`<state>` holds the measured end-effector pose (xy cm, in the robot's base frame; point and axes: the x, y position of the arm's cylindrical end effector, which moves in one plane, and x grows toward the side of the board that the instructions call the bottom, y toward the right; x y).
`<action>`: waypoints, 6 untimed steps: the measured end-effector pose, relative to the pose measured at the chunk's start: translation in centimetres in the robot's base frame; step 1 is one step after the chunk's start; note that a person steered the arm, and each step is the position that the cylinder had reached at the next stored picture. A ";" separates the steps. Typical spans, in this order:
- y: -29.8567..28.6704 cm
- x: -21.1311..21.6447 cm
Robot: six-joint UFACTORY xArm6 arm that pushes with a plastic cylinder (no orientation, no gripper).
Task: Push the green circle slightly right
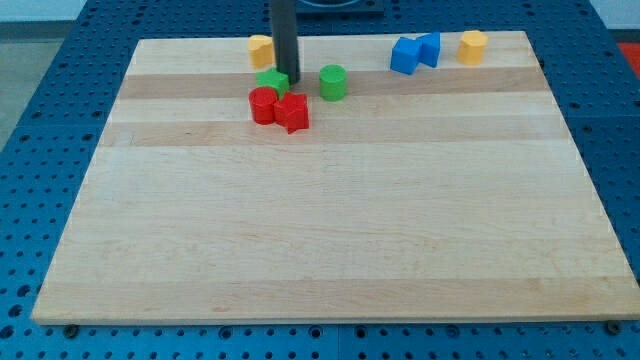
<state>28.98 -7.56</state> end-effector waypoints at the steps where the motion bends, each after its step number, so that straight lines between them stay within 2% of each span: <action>1: -1.6 1.4; 3: 1.3 1.3; 6: 10.9 -0.7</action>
